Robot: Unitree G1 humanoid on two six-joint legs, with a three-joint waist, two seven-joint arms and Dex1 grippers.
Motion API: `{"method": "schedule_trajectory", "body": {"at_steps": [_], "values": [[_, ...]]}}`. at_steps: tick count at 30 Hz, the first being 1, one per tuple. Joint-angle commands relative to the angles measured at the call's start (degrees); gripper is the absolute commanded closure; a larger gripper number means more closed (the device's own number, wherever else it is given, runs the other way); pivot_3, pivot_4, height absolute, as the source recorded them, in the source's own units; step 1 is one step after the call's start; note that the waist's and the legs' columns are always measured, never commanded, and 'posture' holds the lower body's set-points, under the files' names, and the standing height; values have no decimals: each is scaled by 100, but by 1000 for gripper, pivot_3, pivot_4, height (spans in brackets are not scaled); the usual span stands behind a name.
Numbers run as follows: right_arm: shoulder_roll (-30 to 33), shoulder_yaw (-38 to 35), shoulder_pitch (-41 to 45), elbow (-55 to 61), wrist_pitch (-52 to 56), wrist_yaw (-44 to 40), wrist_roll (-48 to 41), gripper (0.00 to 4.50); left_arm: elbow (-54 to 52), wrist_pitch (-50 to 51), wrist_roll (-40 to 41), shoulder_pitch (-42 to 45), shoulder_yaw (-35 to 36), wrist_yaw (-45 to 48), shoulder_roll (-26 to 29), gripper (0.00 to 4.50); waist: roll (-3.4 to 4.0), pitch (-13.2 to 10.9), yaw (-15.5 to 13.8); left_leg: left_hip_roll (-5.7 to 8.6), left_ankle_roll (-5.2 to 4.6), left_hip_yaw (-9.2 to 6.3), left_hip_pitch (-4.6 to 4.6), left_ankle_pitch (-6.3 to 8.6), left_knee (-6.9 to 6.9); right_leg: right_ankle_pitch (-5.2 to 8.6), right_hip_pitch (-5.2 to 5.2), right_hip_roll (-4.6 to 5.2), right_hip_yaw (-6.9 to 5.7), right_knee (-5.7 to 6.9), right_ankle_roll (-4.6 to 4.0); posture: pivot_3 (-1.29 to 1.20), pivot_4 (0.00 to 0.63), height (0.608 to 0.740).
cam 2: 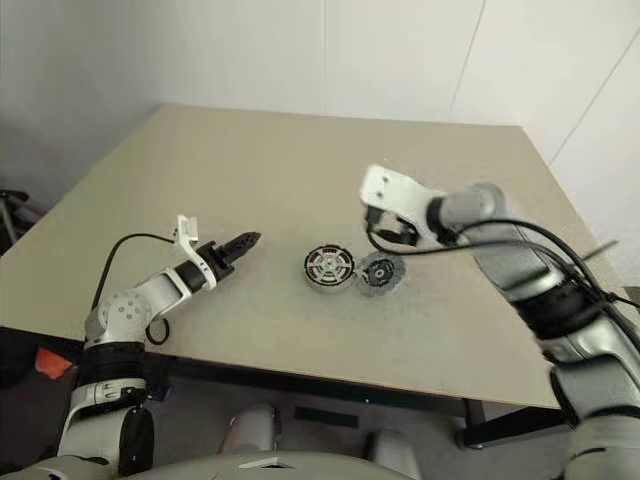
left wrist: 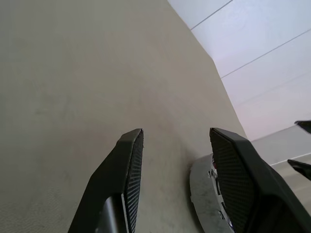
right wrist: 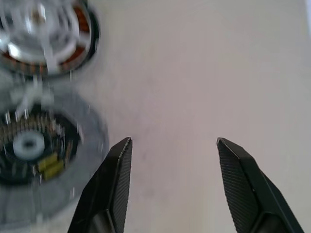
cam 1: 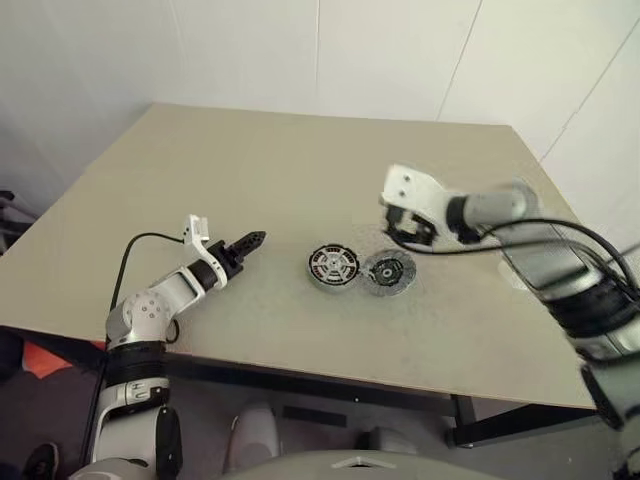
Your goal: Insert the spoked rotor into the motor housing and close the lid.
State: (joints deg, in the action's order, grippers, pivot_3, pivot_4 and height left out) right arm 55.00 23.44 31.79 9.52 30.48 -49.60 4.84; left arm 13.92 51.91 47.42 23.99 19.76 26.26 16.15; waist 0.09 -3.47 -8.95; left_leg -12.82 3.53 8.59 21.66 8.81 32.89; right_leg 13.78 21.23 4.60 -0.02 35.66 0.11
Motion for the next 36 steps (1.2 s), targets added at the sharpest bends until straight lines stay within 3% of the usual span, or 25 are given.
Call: {"method": "schedule_trajectory", "body": {"at_steps": [1, 5, 12, 20, 25, 36], "values": [[307, -342, -381, 493, -336, -85, 189, 2655, 171, -16, -97, 389, -164, 245, 65, 2201, 5, 1, 49, 0, 0, 0, 0, 0, 0, 0, 2, -1, 1, 3, 0, 0, 0, 740], [499, -578, -938, 1095, -180, -319, 103, 4037, 559, -64, -292, 676, -328, 417, 73, 2201, 8, 3, 139, -5, -8, 2, -13, 4, -2, 1, 1, -11, 10, 6, -2, 0, 0, 740], [-26, -524, -967, 1525, 323, -421, -47, 4037, 675, -83, -412, 776, -404, 539, -31, 2201, 8, 3, 180, -5, -32, 2, -13, 18, 9, 0, -5, -8, 9, 8, -4, 0, 0, 740], [-1072, -434, -188, 1563, 1000, -649, -510, 4037, 607, -164, -443, 604, -192, 459, 59, 2201, 11, 5, 200, -5, -33, 2, -15, 18, 12, -1, -5, -8, 9, 15, -7, 0, 0, 740], [-1399, -293, 35, 1447, 1175, -696, -678, 4037, 465, -236, -471, 485, -95, 337, 18, 2201, 12, 5, 175, -6, -28, 1, -13, 15, 11, -1, -6, -8, 8, 11, -8, 0, 0, 740], [-2688, -73, 290, -169, 1067, -105, -636, 4037, 361, -315, -460, 420, 8, 235, 9, 2201, 11, 5, 193, -6, -12, 1, -16, 6, 11, -2, -5, -8, 7, 19, -10, 0, 0, 740]]}}
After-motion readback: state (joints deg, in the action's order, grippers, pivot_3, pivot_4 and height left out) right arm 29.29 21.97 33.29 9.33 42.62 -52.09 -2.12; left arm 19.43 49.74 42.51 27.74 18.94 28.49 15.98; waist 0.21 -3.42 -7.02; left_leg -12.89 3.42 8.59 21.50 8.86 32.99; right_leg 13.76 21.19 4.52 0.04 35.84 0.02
